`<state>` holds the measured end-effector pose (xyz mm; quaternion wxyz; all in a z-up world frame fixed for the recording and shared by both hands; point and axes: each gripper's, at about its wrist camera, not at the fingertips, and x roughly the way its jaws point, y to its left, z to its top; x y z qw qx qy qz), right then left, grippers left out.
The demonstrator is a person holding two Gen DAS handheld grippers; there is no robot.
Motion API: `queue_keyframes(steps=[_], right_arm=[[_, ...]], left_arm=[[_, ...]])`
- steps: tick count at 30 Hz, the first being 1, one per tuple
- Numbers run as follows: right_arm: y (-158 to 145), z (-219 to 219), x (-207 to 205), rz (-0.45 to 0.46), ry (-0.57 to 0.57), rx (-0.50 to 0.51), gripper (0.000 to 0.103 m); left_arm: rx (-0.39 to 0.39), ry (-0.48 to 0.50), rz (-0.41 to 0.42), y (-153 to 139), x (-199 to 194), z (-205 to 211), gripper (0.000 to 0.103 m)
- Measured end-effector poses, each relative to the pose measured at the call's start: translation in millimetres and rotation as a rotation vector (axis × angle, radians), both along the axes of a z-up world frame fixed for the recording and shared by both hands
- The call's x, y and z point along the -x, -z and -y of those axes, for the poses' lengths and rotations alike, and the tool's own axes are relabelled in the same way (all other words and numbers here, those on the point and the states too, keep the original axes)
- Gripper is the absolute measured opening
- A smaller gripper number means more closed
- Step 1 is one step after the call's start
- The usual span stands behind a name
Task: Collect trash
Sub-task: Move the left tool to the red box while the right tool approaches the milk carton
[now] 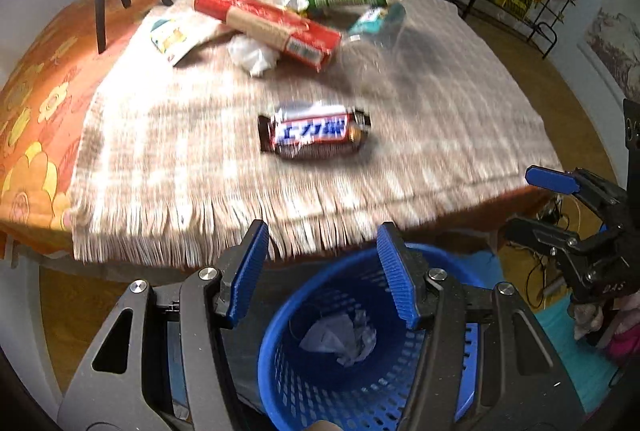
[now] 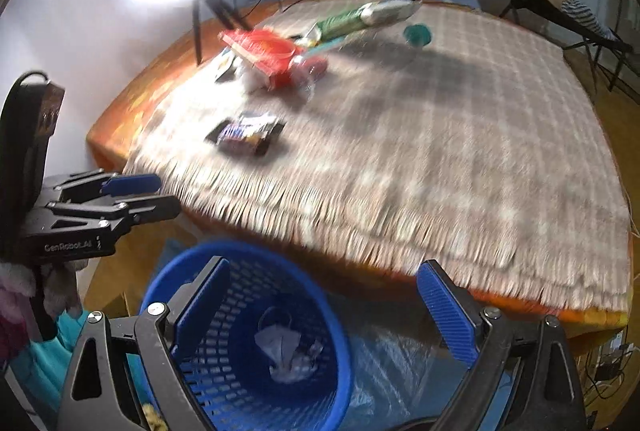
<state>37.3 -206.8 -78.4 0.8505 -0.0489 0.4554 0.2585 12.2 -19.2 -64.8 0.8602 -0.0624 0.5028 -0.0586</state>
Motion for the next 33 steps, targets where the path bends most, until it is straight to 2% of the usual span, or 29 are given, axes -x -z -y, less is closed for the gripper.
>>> queue_keyframes(steps=[16,23,33], right_arm=[[-59.0,0.1,-90.7,0.137,0.082,-0.091,0.096],[-66.5,-13.7,-130.4,0.165,0.092,-0.098,0.096],[-66.0,-30.7,-194.9,0.137,0.122,-0.154,0.091]], left_arm=[[0.026,-0.108,0.083,-32.1,-62.2,-25.7,0.058],[0.084,-0.192,0.064,-27.8,-91.2,-48.1,0.058],[0.141,-0.264,0.065,-26.2,-126.8,-66.9,0.058]])
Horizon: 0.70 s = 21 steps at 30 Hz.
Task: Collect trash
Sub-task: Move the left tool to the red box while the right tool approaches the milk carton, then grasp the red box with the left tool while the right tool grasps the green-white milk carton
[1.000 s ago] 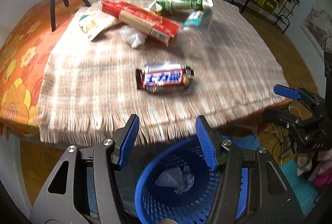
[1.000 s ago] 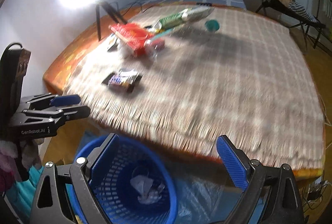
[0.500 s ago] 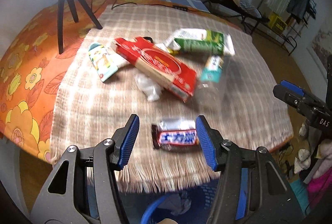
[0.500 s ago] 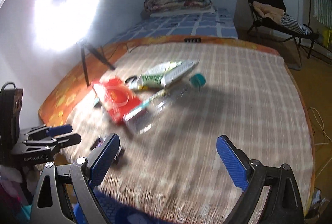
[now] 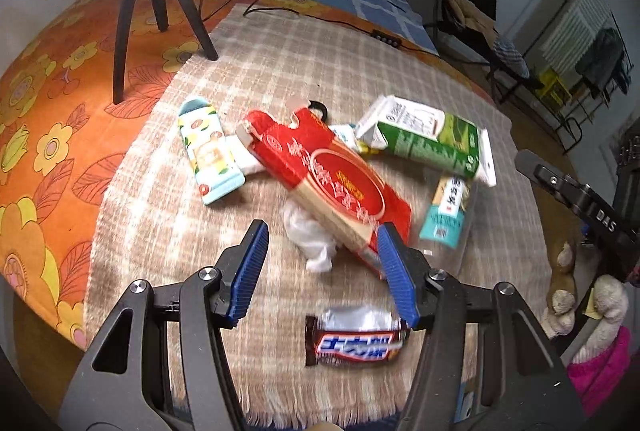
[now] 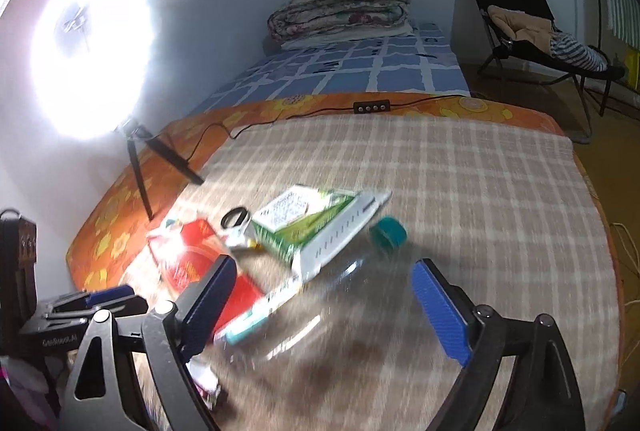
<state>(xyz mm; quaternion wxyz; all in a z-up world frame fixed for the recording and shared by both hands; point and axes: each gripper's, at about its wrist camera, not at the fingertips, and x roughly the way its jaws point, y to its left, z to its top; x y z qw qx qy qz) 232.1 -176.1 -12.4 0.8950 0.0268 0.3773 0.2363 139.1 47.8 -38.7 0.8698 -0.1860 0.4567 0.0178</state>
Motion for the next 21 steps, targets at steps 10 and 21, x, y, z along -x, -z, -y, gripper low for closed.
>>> queue_keyframes(steps=[10,21], right_arm=[[23.5,-3.1,-50.5,-0.092,0.037,-0.048,0.078],[32.3,-16.8,-68.1,-0.11,0.033,-0.057,0.071]], left_arm=[[0.063,-0.054,-0.004,7.4,-29.3,-13.1,0.058],[0.087,-0.1,-0.034,23.7,-52.0,-26.9,0.058]])
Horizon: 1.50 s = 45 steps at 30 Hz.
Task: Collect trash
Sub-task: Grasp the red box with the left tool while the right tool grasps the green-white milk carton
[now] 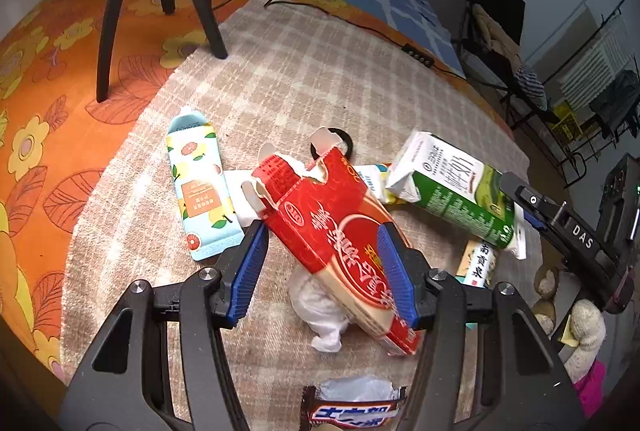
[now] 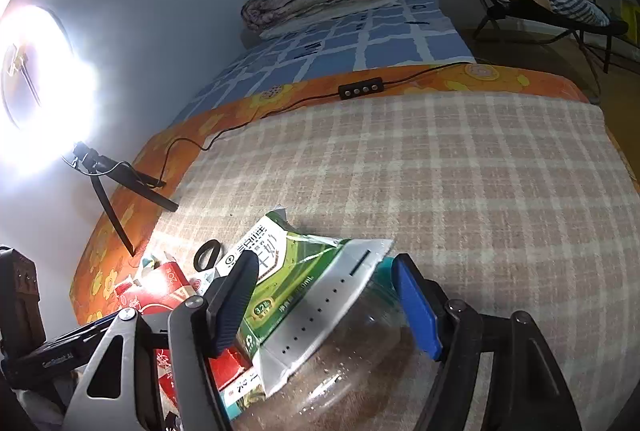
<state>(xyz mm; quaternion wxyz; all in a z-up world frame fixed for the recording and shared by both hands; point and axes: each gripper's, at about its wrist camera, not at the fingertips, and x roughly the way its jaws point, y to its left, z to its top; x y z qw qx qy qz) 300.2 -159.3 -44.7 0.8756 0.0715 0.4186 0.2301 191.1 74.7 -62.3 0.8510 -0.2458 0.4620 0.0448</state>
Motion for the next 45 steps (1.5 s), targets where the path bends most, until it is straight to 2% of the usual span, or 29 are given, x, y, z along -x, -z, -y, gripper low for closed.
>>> queue_keyframes(steps=[3,6,8,13,19,29,35,36,37,38,45], right_arm=[[4.0,-5.7,-2.6,-0.008,-0.009,0.011,0.065],[9.1,-9.1,-4.4,-0.02,-0.011,0.018,0.061],[11.7,-10.4,-5.2,-0.028,-0.012,0.013,0.059],[14.6,-13.1,-7.9,-0.036,-0.011,0.009,0.039],[6.3,-12.0,-6.2,-0.001,-0.011,-0.029,0.024],[-19.6,-26.5,13.8,0.132,-0.047,0.031,0.019],[-41.0,-39.0,36.4,0.265,-0.078,0.117,0.016],[-44.0,-40.1,39.6,0.285,-0.081,0.129,0.014],[-47.1,-41.3,42.9,0.304,-0.087,0.137,0.001],[-49.7,-42.9,45.9,0.321,-0.087,0.153,0.001],[-45.5,-46.3,48.4,0.288,-0.137,0.14,0.0]], left_arm=[[0.006,-0.006,-0.006,3.9,-5.1,-2.5,0.058],[0.0,-0.006,-0.013,7.3,-9.3,-3.0,0.05],[0.004,-0.008,-0.01,9.3,-10.8,-3.2,0.049],[-0.017,-0.001,0.012,5.3,-12.2,0.6,0.04],[-0.043,0.008,0.041,-1.7,-12.0,5.6,0.034],[-0.109,0.054,0.115,-22.2,-4.6,22.7,0.027],[-0.143,0.073,0.157,-34.2,2.2,29.3,0.023],[-0.148,0.075,0.162,-36.1,3.1,29.7,0.023],[-0.151,0.075,0.167,-37.7,3.8,29.9,0.022],[-0.155,0.075,0.172,-39.4,4.6,30.0,0.022],[-0.16,0.076,0.182,-41.8,7.8,31.4,0.02]])
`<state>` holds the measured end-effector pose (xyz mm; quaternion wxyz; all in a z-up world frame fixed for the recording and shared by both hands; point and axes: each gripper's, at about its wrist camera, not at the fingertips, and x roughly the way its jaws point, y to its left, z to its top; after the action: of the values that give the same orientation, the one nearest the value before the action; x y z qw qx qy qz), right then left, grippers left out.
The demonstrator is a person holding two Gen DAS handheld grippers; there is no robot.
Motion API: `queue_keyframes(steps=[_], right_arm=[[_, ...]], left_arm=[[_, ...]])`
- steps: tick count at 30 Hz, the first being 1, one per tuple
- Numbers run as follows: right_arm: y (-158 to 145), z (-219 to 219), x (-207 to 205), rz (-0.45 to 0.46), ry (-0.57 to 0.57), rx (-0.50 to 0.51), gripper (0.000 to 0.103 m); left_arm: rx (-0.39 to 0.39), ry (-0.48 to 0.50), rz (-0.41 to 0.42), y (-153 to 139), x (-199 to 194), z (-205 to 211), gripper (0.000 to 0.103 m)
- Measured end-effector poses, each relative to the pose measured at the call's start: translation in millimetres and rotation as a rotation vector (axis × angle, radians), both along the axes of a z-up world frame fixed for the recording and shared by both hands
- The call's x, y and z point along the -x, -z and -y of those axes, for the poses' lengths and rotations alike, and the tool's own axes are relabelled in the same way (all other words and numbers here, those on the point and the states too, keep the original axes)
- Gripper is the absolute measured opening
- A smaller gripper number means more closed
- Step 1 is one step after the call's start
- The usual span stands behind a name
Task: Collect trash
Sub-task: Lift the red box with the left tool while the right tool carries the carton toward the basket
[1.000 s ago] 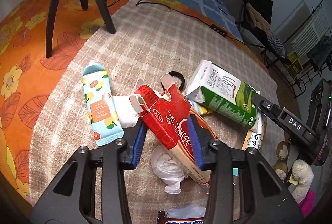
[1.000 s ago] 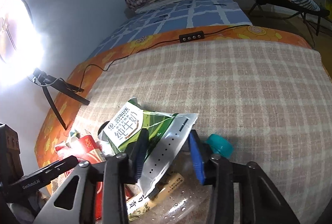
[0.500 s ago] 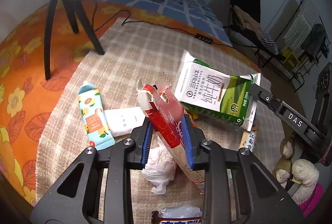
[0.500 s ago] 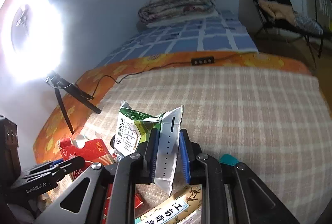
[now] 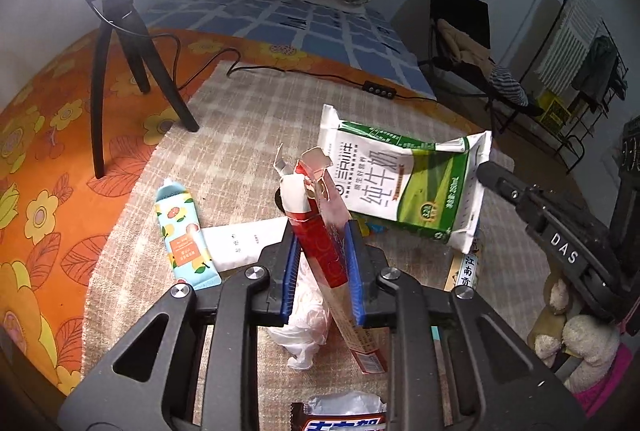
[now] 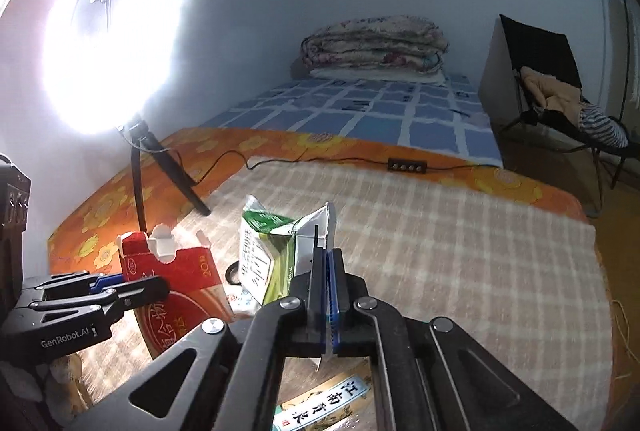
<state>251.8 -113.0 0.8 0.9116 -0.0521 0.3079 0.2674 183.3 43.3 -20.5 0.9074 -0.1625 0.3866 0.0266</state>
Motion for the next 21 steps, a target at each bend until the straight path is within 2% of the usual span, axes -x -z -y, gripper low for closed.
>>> queue_keyframes(steps=[10,21], right_arm=[[-22.9,8.1,14.4,0.079,0.024,-0.009,0.0],[-56.9,20.1,48.0,0.138,0.009,-0.008,0.0]], left_arm=[[-0.024,0.011,0.052,-20.2,10.5,4.9,0.013],[-0.043,0.028,0.11,-50.5,35.1,9.5,0.013]])
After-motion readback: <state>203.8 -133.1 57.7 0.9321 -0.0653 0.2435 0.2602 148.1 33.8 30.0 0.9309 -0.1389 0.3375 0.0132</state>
